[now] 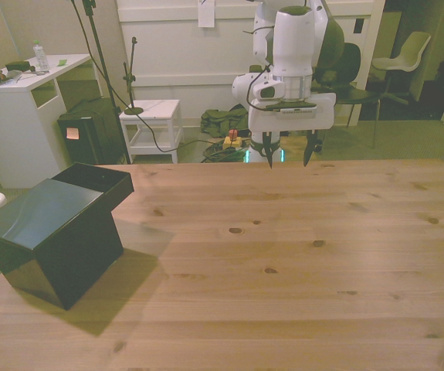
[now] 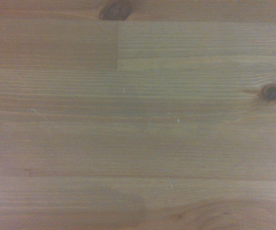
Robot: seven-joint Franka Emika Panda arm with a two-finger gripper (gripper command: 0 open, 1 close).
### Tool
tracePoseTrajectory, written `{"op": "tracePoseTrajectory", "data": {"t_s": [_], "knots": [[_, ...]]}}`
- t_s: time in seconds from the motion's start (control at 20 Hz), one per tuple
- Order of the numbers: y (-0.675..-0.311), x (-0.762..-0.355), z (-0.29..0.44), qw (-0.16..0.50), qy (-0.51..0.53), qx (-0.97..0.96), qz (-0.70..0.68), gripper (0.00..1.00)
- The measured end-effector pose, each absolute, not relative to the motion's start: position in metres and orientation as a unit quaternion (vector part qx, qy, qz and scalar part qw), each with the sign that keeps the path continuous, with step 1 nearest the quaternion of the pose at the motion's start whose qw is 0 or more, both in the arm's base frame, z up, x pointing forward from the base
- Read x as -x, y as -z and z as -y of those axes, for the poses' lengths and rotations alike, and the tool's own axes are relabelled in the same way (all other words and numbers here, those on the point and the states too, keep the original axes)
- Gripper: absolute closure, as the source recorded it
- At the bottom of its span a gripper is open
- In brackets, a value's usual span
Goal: Close the top drawer
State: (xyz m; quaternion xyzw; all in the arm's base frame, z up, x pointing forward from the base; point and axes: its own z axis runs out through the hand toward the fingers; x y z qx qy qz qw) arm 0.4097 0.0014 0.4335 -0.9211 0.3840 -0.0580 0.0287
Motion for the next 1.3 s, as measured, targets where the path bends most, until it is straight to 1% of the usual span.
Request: {"op": "tracePoseTrajectory", "data": {"t_s": [0.1,0.25,0.5,0.65,0.9,1.25,1.3], "knots": [[-0.433,-0.410,-0.001,0.029,0.058,0.921,-0.385,0.00],[-0.436,-0.418,0.018,0.027,0.066,0.895,-0.440,0.00],[-0.439,-0.438,0.108,0.023,0.076,0.850,-0.521,0.00],[-0.443,-0.437,0.163,0.020,0.083,0.823,-0.562,0.00],[-0.466,-0.432,0.256,0.019,0.102,0.786,-0.610,0.00],[-0.472,-0.463,0.320,0.002,0.104,0.774,-0.625,0.00],[-0.473,-0.467,0.326,0.000,0.104,0.773,-0.626,1.00]]}}
